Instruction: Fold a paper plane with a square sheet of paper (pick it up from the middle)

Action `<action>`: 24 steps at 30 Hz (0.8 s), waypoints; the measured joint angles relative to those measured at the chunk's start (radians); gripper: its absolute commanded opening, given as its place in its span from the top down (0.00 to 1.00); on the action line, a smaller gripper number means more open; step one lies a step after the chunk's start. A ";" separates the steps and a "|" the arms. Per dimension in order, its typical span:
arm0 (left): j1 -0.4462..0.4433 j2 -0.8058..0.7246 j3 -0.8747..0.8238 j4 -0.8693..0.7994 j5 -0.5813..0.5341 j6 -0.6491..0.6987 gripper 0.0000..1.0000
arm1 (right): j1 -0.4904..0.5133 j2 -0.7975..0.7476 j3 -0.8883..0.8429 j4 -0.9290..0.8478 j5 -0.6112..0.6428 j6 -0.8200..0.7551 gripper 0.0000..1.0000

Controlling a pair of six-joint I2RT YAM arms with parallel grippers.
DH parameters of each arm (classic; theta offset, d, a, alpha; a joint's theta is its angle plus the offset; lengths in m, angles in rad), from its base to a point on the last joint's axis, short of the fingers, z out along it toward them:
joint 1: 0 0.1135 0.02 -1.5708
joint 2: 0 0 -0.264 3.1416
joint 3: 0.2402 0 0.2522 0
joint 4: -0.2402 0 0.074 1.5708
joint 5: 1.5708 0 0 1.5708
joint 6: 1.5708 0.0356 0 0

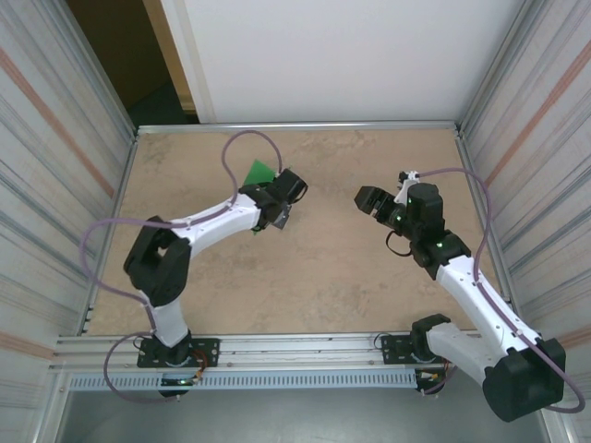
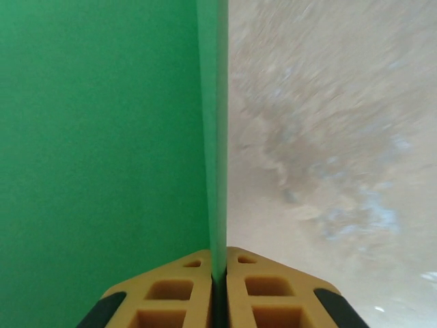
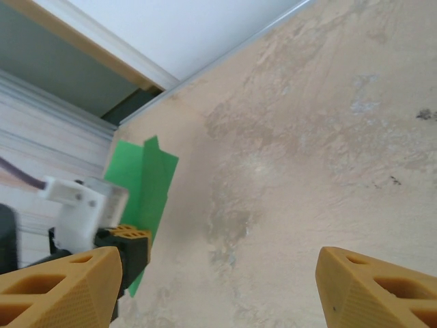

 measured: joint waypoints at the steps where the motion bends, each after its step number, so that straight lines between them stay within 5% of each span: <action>1: -0.002 0.025 0.008 -0.010 -0.024 0.004 0.87 | -0.002 -0.001 0.000 -0.004 0.001 0.000 0.26; 10: -0.031 0.224 0.084 -0.044 -0.170 0.023 0.87 | -0.004 0.003 -0.002 -0.021 0.003 0.000 0.26; 24: -0.052 0.328 0.122 -0.062 -0.175 0.017 0.79 | -0.005 0.069 -0.002 -0.017 -0.005 0.000 0.27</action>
